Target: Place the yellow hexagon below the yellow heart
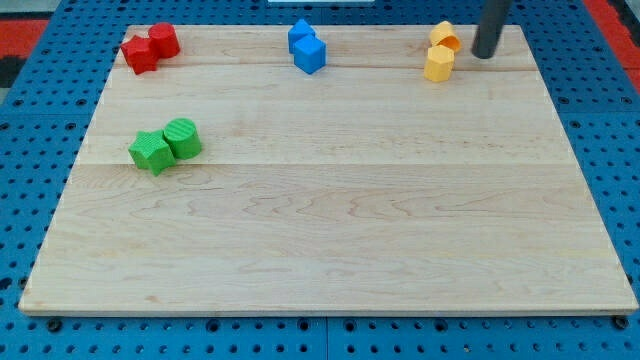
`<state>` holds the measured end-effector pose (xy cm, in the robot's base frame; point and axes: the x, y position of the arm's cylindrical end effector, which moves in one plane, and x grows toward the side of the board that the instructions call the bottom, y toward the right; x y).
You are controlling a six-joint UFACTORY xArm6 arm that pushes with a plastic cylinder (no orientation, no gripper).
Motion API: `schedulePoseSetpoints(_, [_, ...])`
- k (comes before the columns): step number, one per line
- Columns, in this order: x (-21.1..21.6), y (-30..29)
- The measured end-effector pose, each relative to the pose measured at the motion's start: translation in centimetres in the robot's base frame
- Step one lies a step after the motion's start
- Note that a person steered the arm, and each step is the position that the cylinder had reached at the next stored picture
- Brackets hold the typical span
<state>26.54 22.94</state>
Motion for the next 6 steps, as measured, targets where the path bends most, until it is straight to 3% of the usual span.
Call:
schedulePoseSetpoints(1, [5.6,-4.5])
schedulePoseSetpoints(2, [4.9,-14.2])
schedulePoseSetpoints(3, [2.2,-13.3])
schedulePoseSetpoints(5, [2.4,-7.6])
schedulePoseSetpoints(6, [3.0,-9.0])
